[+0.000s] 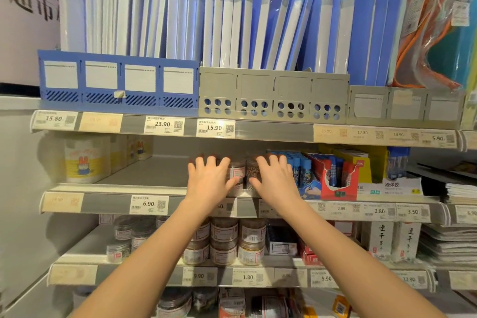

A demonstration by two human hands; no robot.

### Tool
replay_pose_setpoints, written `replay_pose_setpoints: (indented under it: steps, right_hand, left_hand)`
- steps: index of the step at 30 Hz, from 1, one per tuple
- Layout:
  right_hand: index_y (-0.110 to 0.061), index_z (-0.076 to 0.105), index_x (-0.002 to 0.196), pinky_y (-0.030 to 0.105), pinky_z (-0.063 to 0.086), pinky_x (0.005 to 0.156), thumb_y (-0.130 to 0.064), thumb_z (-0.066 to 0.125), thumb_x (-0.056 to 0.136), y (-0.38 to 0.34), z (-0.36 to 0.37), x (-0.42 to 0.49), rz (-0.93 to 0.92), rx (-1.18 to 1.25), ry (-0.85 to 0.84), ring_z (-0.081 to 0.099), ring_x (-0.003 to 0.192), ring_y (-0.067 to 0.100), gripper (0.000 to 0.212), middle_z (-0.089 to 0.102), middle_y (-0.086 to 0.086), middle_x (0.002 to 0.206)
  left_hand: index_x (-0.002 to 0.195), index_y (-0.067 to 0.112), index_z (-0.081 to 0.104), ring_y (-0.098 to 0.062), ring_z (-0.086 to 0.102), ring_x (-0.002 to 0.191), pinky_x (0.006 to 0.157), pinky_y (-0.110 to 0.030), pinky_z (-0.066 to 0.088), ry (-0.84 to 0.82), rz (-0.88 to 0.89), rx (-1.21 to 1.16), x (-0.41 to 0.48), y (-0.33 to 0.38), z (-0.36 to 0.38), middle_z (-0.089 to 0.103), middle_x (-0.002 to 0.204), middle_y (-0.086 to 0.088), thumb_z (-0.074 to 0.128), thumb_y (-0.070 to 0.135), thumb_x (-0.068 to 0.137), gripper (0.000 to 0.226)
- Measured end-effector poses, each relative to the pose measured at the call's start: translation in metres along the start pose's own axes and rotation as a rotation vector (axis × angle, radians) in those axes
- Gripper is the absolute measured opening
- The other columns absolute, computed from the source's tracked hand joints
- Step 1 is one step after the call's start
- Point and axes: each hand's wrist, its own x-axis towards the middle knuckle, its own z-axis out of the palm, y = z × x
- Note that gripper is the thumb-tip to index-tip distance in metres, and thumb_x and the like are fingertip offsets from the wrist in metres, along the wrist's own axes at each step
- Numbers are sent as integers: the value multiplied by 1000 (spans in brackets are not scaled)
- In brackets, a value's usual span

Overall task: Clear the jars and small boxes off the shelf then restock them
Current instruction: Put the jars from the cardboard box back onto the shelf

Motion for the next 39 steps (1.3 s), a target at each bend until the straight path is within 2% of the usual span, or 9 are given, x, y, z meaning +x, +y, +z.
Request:
replay_pose_setpoints:
  steps: [5, 10, 13, 17, 21, 27, 32, 35, 39]
  right_hand:
    - [-17, 33, 143, 42, 24, 109, -34, 50, 95, -1, -5, -9, -46, 22, 29, 21, 136, 30, 54, 35, 11, 143]
    - [-17, 35, 143, 42, 23, 110, -32, 52, 94, -4, -17, -19, -72, 85, 8, 18, 138, 29, 54, 34, 10, 144]
    - [-17, 38, 140, 41, 24, 109, -31, 53, 94, -15, -20, -32, -103, 134, -2, 20, 137, 27, 51, 36, 9, 141]
    - [-15, 40, 137, 40, 26, 108, -32, 52, 93, -54, -15, -65, -210, 215, -75, 22, 134, 25, 49, 36, 9, 138]
    - [-15, 42, 137, 42, 28, 108, -33, 56, 91, -128, -4, -99, -394, 360, -131, 28, 131, 28, 52, 38, 11, 136]
    - [-15, 42, 137, 39, 29, 106, -34, 56, 91, -274, 12, -160, -638, 586, -258, 31, 129, 27, 52, 39, 10, 135]
    - [-15, 43, 138, 43, 34, 104, -33, 60, 89, -383, 22, -222, -874, 716, -388, 38, 125, 31, 55, 40, 12, 135]
    - [-18, 41, 137, 45, 37, 101, -33, 59, 91, -440, 31, -256, -1019, 750, -475, 38, 124, 30, 52, 37, 9, 136]
    - [-18, 39, 139, 40, 42, 92, -35, 59, 90, -509, 51, -300, -1197, 711, -582, 48, 115, 29, 56, 40, 9, 133]
  left_hand:
    - [137, 19, 39, -33, 45, 117, 96, -45, 37, 46, 43, -22, 0, 4, 5, 50, 128, -10, 43, 51, 95, 52]
    - [141, 15, 36, -36, 37, 125, 103, -47, 35, 110, 39, -125, -8, -4, 0, 36, 141, -16, 55, 43, 92, 60]
    - [140, 14, 39, -33, 35, 130, 106, -43, 33, 145, 54, -167, -27, -17, -11, 37, 142, -15, 56, 40, 92, 58]
    - [135, 14, 45, -32, 40, 125, 101, -43, 35, 165, 20, -146, -73, -44, -33, 42, 139, -12, 57, 35, 91, 50]
    - [133, 14, 48, -32, 46, 119, 94, -45, 41, 165, -47, -87, -144, -91, -61, 46, 134, -11, 60, 30, 88, 49]
    - [127, 12, 53, -36, 57, 101, 77, -48, 51, -47, -209, 119, -292, -200, -112, 54, 123, -14, 58, 34, 82, 50]
    - [134, 15, 49, -33, 56, 106, 77, -46, 51, -201, -457, 240, -407, -268, -146, 52, 128, -11, 67, 31, 84, 55]
    - [139, 18, 42, -27, 52, 112, 81, -42, 51, -283, -598, 270, -466, -295, -152, 47, 133, -7, 62, 34, 88, 57]
    - [145, 24, 27, -23, 49, 115, 85, -37, 50, -429, -794, 238, -533, -328, -143, 39, 140, -3, 57, 41, 91, 64]
